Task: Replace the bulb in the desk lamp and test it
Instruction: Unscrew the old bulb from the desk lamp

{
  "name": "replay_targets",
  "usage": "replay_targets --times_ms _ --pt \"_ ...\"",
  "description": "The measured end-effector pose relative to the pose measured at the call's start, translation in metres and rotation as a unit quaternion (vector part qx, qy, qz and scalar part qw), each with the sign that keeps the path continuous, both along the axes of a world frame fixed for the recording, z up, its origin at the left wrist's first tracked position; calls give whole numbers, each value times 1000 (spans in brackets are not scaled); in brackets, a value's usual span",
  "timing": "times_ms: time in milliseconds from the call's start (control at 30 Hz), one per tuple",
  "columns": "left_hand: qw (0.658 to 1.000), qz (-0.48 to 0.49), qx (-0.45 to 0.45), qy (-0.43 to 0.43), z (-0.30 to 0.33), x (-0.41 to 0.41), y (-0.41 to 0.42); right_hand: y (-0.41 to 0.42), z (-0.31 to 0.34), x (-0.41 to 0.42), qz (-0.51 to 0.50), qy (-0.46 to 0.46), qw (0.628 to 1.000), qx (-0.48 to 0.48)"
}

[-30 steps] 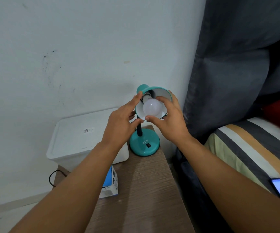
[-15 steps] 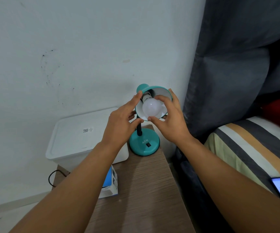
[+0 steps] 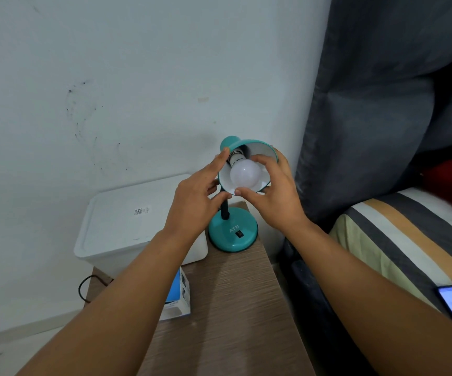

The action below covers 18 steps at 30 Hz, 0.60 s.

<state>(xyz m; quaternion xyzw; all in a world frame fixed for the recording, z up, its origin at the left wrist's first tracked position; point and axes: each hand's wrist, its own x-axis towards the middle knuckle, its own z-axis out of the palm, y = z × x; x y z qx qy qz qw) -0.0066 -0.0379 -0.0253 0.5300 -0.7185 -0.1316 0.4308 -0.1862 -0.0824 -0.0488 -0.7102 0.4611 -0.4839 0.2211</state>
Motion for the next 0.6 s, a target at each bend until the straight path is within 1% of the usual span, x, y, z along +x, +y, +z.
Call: replay_targets --times_ms 200,300,400,533,600 --pt "1000 5 -7 -11 0 0 0 3 -1 -6 43 9 999 1" --pt "1000 5 -8 -23 -1 -1 -2 2 0 -6 13 -3 1000 4" --pt "1000 5 -7 -19 0 -1 -2 1 2 -3 -11 7 1000 5" --pt "1000 0 -6 -1 1 0 0 0 -1 -5 36 13 999 -9" --pt "1000 -1 -4 -2 1 0 0 1 -2 -8 54 8 999 -2"
